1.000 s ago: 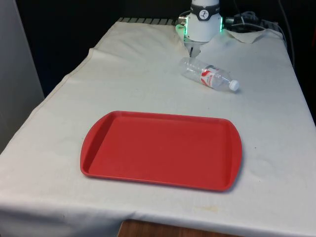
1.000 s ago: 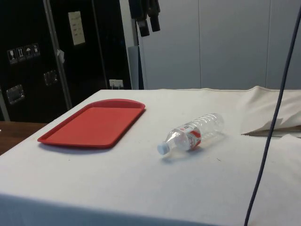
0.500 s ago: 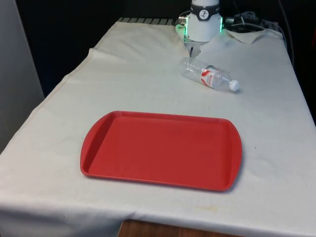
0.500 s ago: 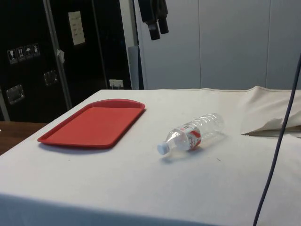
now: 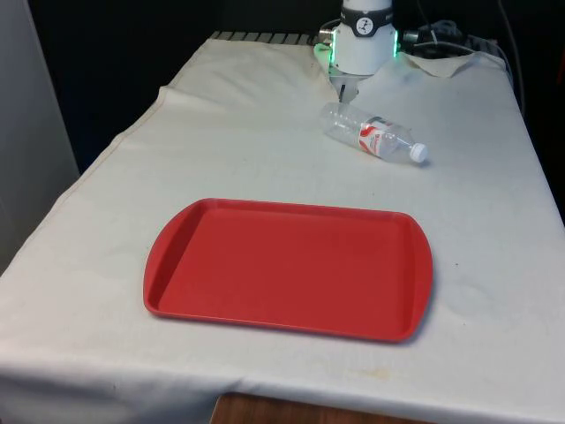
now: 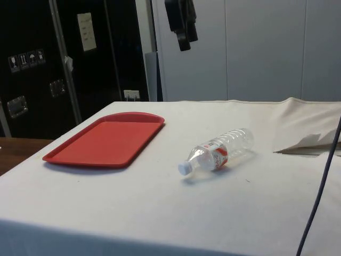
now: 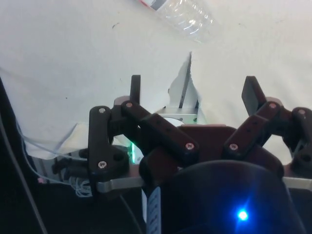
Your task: Place the bottle upright on the tray.
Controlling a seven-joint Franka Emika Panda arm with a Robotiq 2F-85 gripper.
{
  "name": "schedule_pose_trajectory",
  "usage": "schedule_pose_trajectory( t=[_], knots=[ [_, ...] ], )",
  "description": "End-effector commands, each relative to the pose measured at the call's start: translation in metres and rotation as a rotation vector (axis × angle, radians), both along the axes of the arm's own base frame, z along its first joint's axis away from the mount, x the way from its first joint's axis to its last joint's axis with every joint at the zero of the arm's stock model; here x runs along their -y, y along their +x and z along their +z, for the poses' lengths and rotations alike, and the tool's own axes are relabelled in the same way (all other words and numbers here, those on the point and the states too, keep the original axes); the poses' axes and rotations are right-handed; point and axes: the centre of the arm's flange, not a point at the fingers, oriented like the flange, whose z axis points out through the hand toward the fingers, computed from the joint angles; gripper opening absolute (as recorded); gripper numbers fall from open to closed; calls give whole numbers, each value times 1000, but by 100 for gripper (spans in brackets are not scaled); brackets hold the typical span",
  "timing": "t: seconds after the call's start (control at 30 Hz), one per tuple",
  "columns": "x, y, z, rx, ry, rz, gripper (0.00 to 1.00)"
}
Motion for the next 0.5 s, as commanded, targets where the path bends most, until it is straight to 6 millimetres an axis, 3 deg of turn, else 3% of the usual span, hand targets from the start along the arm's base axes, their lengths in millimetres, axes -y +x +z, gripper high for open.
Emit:
schedule_pose_trajectory(
  t=[0.0, 0.47],
  knots=[
    [-3, -2, 0, 12, -11, 4, 100],
    [-26, -12, -15, -4, -44, 67, 100]
  ],
)
